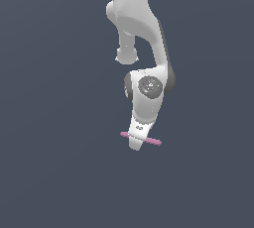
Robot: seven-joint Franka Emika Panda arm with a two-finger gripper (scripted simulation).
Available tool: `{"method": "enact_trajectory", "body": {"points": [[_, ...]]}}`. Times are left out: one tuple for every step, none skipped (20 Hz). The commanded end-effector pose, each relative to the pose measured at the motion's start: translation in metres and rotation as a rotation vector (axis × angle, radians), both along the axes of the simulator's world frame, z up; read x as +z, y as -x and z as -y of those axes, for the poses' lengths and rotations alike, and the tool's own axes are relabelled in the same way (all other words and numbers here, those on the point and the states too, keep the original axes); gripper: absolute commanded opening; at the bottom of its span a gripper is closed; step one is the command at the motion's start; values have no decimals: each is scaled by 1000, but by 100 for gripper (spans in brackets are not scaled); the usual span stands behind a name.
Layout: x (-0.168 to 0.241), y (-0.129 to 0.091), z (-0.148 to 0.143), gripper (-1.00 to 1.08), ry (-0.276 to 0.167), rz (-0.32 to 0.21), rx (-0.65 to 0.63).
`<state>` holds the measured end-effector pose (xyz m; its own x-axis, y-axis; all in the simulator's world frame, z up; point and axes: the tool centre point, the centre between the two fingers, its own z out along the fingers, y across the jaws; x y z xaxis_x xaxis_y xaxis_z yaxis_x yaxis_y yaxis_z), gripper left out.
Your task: Pick up the object and move it to a goal position.
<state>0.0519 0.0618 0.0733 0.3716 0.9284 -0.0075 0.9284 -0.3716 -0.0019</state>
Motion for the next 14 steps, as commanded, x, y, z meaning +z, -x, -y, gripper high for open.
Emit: {"method": "enact_trajectory", "body": {"points": [[-4,-2,-1,100,-2,2,45],[-5,-3,-1,100,-3,2,59],[-7,-4,-2,100,-4,3,72],[-8,-4,-2,100,-4,3,83],[-9,-5,-2,100,-5,3,92],[-9,-5,-2,100,-5,4,100],[-10,-6,-2,100,-6,4,107],[-10,-6,-3,100,-6,4,112],[-11,-6,-3,100,-6,4,115],[-11,-6,-3,100,-6,4,118],[-11,-6,-3,100,-6,4,118],[-11,-6,-3,100,-6,4,114],[-11,-6,-3,100,-6,4,114],[-12,-6,-3,100,-6,4,114]]}}
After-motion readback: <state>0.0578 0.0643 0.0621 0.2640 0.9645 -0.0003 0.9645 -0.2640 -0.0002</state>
